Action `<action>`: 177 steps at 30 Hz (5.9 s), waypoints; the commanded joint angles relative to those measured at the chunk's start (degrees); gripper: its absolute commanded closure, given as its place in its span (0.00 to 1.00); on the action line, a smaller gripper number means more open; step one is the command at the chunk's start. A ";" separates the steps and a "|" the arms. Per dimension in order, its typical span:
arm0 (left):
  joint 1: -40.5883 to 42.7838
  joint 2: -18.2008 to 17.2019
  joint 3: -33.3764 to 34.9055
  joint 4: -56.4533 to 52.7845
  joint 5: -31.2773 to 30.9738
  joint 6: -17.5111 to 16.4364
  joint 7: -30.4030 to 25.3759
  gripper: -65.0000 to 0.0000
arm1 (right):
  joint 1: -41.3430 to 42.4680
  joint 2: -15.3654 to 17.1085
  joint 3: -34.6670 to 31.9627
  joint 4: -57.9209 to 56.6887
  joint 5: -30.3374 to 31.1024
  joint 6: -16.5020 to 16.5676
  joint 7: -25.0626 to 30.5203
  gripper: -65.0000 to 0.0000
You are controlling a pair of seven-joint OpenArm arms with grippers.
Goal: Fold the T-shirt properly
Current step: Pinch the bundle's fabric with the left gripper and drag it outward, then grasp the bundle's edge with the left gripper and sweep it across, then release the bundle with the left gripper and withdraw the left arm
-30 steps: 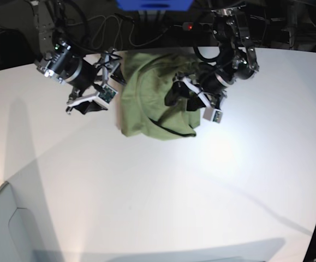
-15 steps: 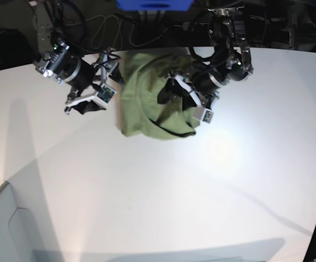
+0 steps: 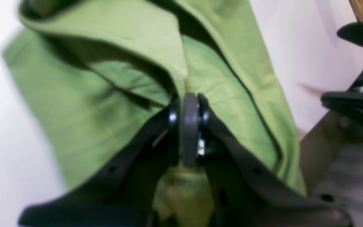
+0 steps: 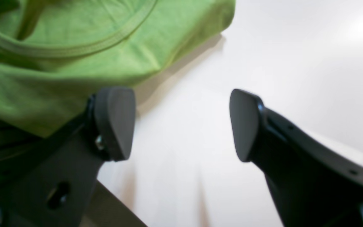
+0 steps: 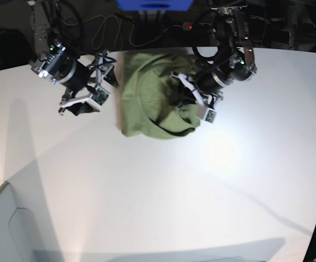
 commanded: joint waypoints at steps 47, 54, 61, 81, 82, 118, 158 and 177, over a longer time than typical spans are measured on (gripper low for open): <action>3.63 -4.26 -15.83 14.23 -6.71 -0.46 6.52 1.00 | 0.69 -1.00 -0.27 1.11 0.82 1.00 1.23 0.31; 3.72 -4.34 -21.99 15.91 -8.03 -0.46 11.44 1.00 | 0.69 -1.00 -0.27 1.02 0.82 1.00 1.23 0.31; 3.98 -4.87 -24.27 7.20 -7.68 -0.55 10.92 1.00 | 1.74 -1.09 -0.27 0.93 0.82 1.00 1.23 0.31; 5.39 -8.65 -24.54 -2.73 -8.03 -0.46 10.83 0.66 | 3.94 -2.32 -0.27 1.29 0.82 1.00 1.14 0.31; 5.74 -8.65 -24.98 -2.73 -8.21 -0.46 10.83 0.62 | 4.03 -2.58 -0.36 1.29 0.82 1.00 1.14 0.31; 7.85 -3.11 -29.37 -6.42 -19.46 -0.64 10.92 0.31 | 5.26 -3.38 -0.45 0.93 0.82 1.00 1.14 0.31; -56.15 -7.68 90.45 -49.77 4.36 -0.99 -13.70 0.91 | 4.29 -4.61 38.41 1.11 0.73 1.00 -1.59 0.32; -64.68 -6.01 78.14 -41.41 4.36 -1.07 -13.61 0.48 | 4.20 -8.91 38.67 1.90 0.82 1.00 -2.55 0.64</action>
